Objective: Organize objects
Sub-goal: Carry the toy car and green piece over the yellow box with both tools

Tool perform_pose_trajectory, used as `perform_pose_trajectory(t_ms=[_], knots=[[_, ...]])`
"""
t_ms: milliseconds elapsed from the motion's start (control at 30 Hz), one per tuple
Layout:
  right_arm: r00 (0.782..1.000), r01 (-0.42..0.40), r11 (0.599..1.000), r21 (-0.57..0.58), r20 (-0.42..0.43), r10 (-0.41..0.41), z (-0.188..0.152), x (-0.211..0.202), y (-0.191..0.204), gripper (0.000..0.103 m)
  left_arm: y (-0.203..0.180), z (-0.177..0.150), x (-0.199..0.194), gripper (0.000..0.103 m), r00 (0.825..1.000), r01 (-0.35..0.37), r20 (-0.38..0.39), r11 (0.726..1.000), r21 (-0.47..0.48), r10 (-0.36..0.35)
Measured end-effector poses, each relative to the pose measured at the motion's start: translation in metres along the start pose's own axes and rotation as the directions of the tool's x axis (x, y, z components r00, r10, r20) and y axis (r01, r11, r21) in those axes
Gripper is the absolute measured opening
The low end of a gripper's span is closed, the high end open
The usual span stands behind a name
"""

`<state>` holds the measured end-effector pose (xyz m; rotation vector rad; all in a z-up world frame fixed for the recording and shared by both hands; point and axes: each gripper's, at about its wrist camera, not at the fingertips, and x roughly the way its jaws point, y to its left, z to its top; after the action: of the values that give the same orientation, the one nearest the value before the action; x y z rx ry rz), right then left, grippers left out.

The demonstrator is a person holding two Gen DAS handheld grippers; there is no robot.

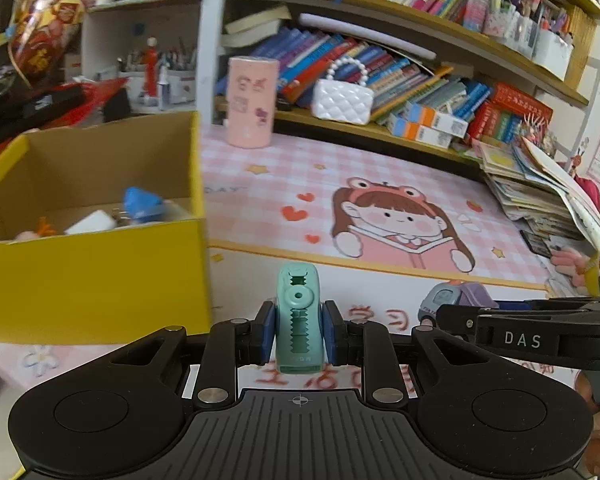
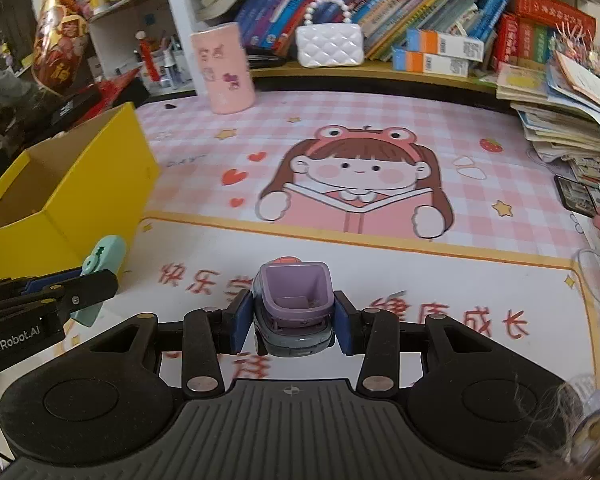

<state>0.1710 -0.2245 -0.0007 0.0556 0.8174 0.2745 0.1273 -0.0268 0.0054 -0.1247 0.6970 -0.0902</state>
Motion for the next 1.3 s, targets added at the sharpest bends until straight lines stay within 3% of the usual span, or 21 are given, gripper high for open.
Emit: perform_pose_trajectory(t_ms=[867, 1300], knots=[[0.997, -0.078, 0.988, -0.130, -0.029, 0.075, -0.084, -0.049, 0.156, 0.039, 0.110, -0.076, -0.116, 0.023, 0.998, -0.064, 0.005, 0.995, -0.078, 0.064], [0.989, -0.140, 0.977, -0.163, -0.064, 0.131, -0.114, -0.055, 0.213, 0.039, 0.149, -0.100, -0.150, 0.023, 0.995, -0.100, 0.007, 0.992, -0.081, 0.101]])
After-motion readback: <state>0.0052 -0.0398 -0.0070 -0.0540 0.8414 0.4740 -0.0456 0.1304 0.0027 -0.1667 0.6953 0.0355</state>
